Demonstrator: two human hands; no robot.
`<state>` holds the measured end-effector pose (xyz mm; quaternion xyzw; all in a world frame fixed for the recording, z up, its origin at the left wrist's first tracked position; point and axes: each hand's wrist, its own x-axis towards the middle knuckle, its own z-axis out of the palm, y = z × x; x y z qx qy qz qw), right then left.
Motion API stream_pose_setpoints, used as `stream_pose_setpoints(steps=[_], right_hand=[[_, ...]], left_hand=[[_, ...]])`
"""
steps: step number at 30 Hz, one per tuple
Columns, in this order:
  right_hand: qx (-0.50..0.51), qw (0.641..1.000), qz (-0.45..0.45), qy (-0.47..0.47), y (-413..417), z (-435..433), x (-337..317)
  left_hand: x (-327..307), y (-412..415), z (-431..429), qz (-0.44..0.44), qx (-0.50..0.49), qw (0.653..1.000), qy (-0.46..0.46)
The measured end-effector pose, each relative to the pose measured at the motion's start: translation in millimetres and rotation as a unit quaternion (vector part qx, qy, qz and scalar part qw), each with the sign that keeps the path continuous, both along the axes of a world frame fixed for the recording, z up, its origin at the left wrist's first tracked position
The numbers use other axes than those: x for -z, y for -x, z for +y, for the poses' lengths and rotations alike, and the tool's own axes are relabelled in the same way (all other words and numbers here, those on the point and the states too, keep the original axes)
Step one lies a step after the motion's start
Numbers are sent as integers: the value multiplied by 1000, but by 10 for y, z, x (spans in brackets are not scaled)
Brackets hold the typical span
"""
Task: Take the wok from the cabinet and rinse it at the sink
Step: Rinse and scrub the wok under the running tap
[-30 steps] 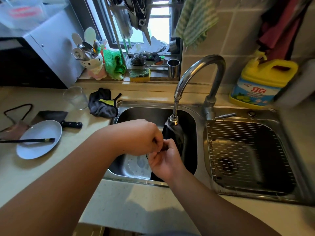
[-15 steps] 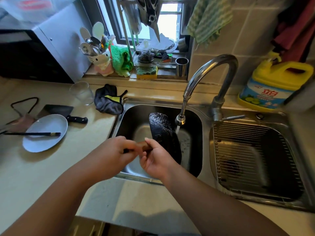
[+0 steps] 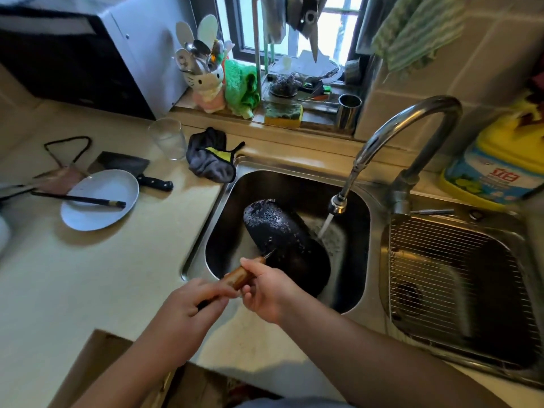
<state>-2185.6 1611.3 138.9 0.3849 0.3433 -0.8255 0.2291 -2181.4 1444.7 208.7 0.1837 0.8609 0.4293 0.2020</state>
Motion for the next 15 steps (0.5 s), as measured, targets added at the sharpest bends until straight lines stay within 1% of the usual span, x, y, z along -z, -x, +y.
stream_pose_setpoints(steps=[3,6,15], right_hand=[[-19,999,-10,-26,-101,-77,54],[-30,998,-13,-45,-210,-157,105],[-38,996,-25,-78,-276,-154,60]], left_hand=[[145,-160,-142,-33,-34,998,-29],[260,-281,-257,-60,-50,996,-34],[392,-377,-281,-55,-61,995,-49]])
